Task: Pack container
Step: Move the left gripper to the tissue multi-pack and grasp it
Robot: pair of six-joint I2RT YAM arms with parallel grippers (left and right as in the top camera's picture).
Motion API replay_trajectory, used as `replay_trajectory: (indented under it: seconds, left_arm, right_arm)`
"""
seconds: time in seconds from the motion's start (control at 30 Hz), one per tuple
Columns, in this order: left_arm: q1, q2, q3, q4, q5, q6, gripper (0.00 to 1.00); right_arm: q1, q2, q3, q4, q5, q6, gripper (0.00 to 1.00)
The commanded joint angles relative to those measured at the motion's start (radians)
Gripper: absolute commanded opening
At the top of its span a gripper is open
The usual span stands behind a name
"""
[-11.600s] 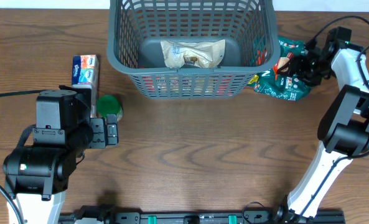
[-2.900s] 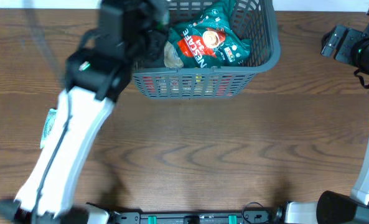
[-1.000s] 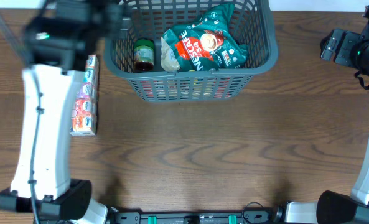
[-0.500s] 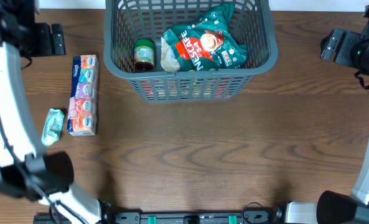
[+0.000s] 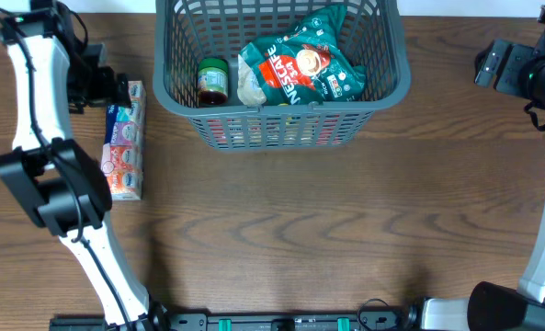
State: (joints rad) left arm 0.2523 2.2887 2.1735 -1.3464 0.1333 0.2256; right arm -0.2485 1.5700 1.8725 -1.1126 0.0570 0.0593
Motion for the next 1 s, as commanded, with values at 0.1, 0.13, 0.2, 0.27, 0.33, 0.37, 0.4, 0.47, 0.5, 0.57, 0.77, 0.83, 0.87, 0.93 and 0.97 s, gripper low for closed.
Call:
replay_trajectory:
  seconds: [0.1,0.13,0.2,0.27,0.33,0.37,0.4,0.47,0.5,0.57,0.77,0.83,0.87,0.93,0.97]
  left_arm:
    - [-0.003,0.125,-0.010,-0.010,0.013,0.009,0.99]
    - [-0.005,0.137,-0.010,-0.010,0.013,0.009,0.99]
    - [-0.007,0.162,-0.011,-0.007,0.013,0.009,0.98]
    - [-0.009,0.178,-0.011,-0.006,0.013,0.009,0.99]
    - [-0.009,0.186,-0.016,0.002,0.013,0.009,0.99]
    - [-0.009,0.188,-0.023,0.010,0.013,0.009,0.99]
    - [-0.009,0.188,-0.029,0.017,0.013,0.010,0.99]
    - [-0.009,0.188,-0.045,0.029,0.012,0.010,0.99]
    - [-0.009,0.188,-0.053,0.033,0.012,0.011,0.99]
    - [-0.009,0.188,-0.076,0.047,0.012,0.026,0.97]
    - [-0.009,0.188,-0.153,0.066,-0.010,0.031,0.88]
    - [-0.009,0.188,-0.157,0.063,-0.009,0.028,0.79]
    - [-0.010,0.188,-0.157,0.064,-0.009,0.021,0.75]
    - [-0.011,0.181,-0.155,0.064,-0.009,-0.003,0.65]
    - [-0.014,0.175,-0.155,0.063,-0.009,-0.016,0.60]
  right_arm:
    - [-0.007,0.007,0.003,0.018,0.007,-0.011,0.99]
    - [-0.007,0.007,0.003,0.020,0.007,-0.011,0.99]
    - [-0.007,0.007,0.003,0.023,0.007,-0.011,0.99]
    - [-0.007,0.007,0.003,0.024,0.007,-0.011,0.99]
    - [-0.007,0.007,0.003,0.023,0.007,-0.011,0.99]
    - [-0.007,0.007,0.003,0.024,0.007,-0.012,0.99]
    - [-0.007,0.007,0.003,0.024,0.007,-0.011,0.99]
    - [-0.007,0.007,0.003,0.024,0.007,-0.012,0.99]
    - [-0.007,0.007,0.003,0.024,0.008,-0.012,0.99]
    - [-0.007,0.007,0.003,0.024,0.007,-0.012,0.99]
    - [-0.007,0.007,0.003,0.020,0.008,-0.012,0.99]
    - [-0.007,0.007,0.003,0.019,0.007,-0.012,0.99]
    - [-0.007,0.007,0.003,0.019,0.007,-0.012,0.99]
    - [-0.007,0.007,0.003,0.019,0.007,-0.012,0.99]
    - [-0.007,0.007,0.003,0.019,0.007,-0.012,0.99]
